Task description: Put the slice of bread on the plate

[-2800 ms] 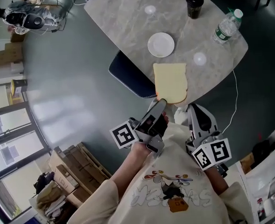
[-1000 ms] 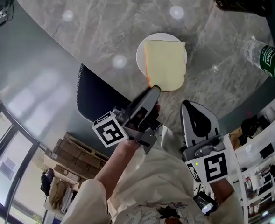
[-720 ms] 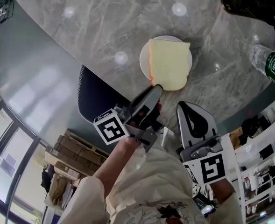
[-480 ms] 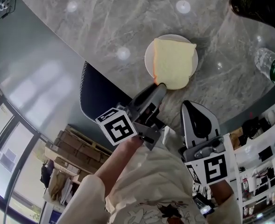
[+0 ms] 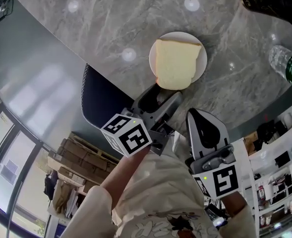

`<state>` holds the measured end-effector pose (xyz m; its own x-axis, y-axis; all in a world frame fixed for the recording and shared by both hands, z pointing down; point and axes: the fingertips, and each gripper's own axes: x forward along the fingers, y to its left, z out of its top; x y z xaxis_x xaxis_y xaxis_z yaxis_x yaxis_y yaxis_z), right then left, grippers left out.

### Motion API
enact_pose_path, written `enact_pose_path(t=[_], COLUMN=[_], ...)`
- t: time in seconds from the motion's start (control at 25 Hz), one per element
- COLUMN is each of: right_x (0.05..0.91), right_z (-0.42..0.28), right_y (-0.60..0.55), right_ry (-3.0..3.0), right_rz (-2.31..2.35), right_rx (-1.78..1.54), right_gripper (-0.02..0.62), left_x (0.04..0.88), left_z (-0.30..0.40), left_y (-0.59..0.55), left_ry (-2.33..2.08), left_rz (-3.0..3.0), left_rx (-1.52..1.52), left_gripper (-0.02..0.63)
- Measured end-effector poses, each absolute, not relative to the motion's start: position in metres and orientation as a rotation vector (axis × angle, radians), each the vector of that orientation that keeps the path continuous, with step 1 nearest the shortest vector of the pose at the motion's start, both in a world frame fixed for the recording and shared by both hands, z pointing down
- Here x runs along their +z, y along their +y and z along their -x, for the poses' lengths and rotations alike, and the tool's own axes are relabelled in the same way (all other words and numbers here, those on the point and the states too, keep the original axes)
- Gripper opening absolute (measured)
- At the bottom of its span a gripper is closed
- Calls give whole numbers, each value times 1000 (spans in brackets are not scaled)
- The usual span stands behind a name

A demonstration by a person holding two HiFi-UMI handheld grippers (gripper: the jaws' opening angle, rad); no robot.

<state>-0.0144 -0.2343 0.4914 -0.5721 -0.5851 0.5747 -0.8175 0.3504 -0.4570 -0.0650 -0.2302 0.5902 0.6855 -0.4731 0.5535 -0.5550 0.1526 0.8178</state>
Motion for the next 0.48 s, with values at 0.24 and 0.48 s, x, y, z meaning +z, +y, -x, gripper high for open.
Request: enact_pose_path(t=[0.24,0.48], right_x=[490,485], right_z=[12,10], right_y=[-227,-216], right_ry=[-2315,-2323], right_rz=[-1245,-1246], right_rx=[1054,1040], right_gripper=[6,5], left_x=[589,597], left_z=[63,51], left_y=[-230,-209], left_ry=[-941,-839], left_rz=[-1606,-1653], left_rx=[238,438], left_gripper=[356,356])
